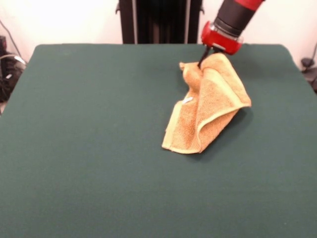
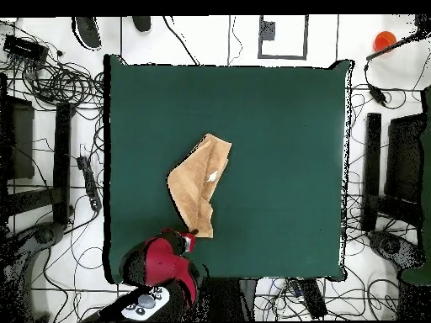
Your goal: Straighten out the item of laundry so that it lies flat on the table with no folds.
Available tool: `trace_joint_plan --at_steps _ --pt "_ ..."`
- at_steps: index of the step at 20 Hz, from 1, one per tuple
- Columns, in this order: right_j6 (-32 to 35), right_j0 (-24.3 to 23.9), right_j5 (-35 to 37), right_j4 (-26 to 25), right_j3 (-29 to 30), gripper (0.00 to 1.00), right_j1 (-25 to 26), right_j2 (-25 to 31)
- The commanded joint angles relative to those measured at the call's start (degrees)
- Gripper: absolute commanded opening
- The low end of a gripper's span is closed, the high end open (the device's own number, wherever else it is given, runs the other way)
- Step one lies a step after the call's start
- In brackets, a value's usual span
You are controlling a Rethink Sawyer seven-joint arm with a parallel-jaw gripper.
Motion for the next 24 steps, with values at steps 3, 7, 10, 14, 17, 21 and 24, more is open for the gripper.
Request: trace_joint_plan --at_steps 3,7,10,14,17,21,24 --pt "15.66 -1.66 0.97 1.85 1.88 0.0 -1.2 9.63" --pt "15.75 -1.93 0.96 1.82 2.14 0.0 -1.47 10.1" --pt "15.66 -2.06 1.02 1.83 2.25 0.0 -1.55 10.25" --pt "15.57 -2.04 1.36 2.08 2.29 0.0 -1.63 10.44" --pt "15.61 -1.58 1.87 2.49 2.25 0.0 -1.74 10.27" --pt "15.58 -0.42 3.48 3.24 1.84 0.0 -2.11 9.5" --pt "15.65 -0.13 3.93 3.45 1.77 0.0 -2.33 9.3"
